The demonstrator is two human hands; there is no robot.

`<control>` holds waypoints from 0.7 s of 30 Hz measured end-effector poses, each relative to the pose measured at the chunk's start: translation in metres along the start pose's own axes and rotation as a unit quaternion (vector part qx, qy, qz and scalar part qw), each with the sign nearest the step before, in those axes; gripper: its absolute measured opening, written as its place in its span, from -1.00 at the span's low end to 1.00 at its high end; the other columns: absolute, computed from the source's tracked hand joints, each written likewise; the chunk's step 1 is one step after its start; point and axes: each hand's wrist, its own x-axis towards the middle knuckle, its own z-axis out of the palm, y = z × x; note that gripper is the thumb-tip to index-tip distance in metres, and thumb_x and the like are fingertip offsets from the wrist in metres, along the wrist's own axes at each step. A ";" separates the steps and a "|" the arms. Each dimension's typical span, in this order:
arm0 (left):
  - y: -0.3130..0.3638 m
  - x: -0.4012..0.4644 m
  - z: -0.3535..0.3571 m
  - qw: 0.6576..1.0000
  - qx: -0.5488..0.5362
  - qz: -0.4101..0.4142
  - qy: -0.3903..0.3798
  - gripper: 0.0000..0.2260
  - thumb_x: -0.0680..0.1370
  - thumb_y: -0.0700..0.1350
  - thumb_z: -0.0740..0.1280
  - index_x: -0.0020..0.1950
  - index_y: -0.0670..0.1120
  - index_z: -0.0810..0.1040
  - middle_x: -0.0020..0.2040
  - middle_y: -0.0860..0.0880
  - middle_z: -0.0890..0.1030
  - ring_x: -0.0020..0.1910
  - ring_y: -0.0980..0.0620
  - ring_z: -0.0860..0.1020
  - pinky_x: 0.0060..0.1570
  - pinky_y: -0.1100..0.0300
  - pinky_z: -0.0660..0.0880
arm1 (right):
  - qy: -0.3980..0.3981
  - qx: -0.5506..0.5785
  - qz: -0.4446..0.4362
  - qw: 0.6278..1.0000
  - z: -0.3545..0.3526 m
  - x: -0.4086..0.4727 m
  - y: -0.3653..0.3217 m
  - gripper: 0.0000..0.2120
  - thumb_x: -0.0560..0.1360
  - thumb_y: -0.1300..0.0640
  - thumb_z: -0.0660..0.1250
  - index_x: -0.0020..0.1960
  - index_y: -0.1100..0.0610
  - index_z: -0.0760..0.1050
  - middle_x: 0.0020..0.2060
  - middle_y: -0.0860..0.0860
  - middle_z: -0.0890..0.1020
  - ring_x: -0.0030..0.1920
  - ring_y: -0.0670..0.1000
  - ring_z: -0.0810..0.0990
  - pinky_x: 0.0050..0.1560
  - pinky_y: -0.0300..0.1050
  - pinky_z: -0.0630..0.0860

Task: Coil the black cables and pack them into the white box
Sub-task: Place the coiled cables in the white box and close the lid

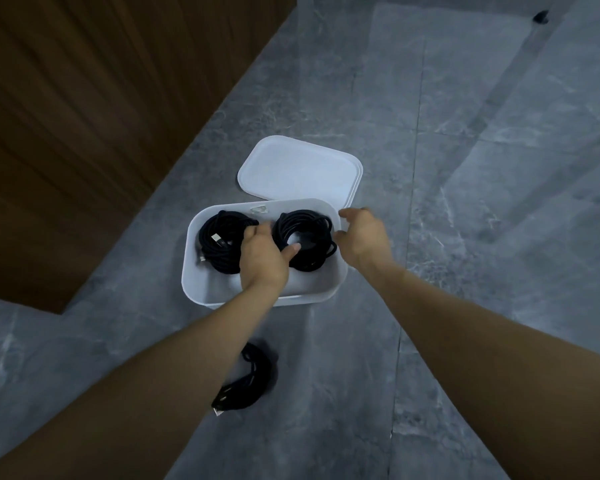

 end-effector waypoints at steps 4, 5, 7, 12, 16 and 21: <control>-0.021 -0.026 -0.028 0.998 0.018 0.052 0.012 -0.61 0.52 -0.16 0.35 0.34 -0.11 0.41 0.30 -0.10 0.40 0.22 -0.10 0.48 0.16 0.02 0.46 | -0.008 -0.064 -0.079 0.995 0.005 -0.016 -0.022 -0.74 0.50 0.26 0.25 0.18 0.24 0.50 0.15 0.19 0.46 0.17 0.21 0.48 0.13 -0.03 0.45; -0.028 -0.033 -0.034 0.998 0.025 0.058 0.008 -0.61 0.52 -0.18 0.34 0.35 -0.10 0.41 0.30 -0.09 0.39 0.21 -0.09 0.49 0.16 0.01 0.46 | -0.020 -0.078 -0.103 0.991 0.008 -0.022 -0.027 -0.77 0.49 0.25 0.26 0.12 0.23 0.52 0.10 0.19 0.47 0.15 0.22 0.48 0.07 -0.05 0.44; -0.043 -0.047 -0.045 0.997 0.036 0.067 0.000 -0.61 0.52 -0.19 0.32 0.35 -0.09 0.40 0.31 -0.07 0.39 0.19 -0.08 0.50 0.15 0.00 0.47 | -0.049 -0.090 -0.144 0.984 0.019 -0.037 -0.034 -0.86 0.47 0.24 0.28 0.02 0.20 0.54 0.02 0.19 0.48 0.12 0.23 0.49 0.01 -0.08 0.42; -0.085 -0.081 -0.061 0.996 0.046 0.076 -0.029 -0.72 0.52 -0.21 0.32 0.22 -0.09 0.45 0.19 -0.03 0.44 0.09 -0.05 0.52 0.06 -0.01 0.51 | -0.123 -0.113 -0.208 0.964 0.049 -0.092 -0.038 -0.69 0.52 0.19 0.27 0.26 0.18 0.48 0.18 0.12 0.46 0.25 0.11 0.41 0.18 -0.03 0.41; -0.115 -0.105 -0.057 0.991 0.077 0.075 -0.079 -0.74 0.50 -0.15 0.36 0.17 -0.10 0.47 0.14 -0.02 0.46 0.09 -0.01 0.51 0.06 0.07 0.48 | -0.203 -0.161 -0.255 0.932 0.069 -0.128 -0.026 -0.68 0.51 0.19 0.25 0.26 0.15 0.46 0.19 0.09 0.43 0.26 0.08 0.37 0.21 0.01 0.40; -0.140 -0.125 -0.050 0.963 0.190 0.094 -0.168 -0.56 0.43 0.09 0.43 0.24 -0.01 0.45 0.21 0.03 0.41 0.23 0.01 0.41 0.20 0.15 0.32 | -0.271 -0.197 -0.204 0.920 0.076 -0.140 -0.010 -0.69 0.50 0.16 0.29 0.24 0.18 0.46 0.16 0.15 0.45 0.21 0.14 0.44 0.18 -0.03 0.41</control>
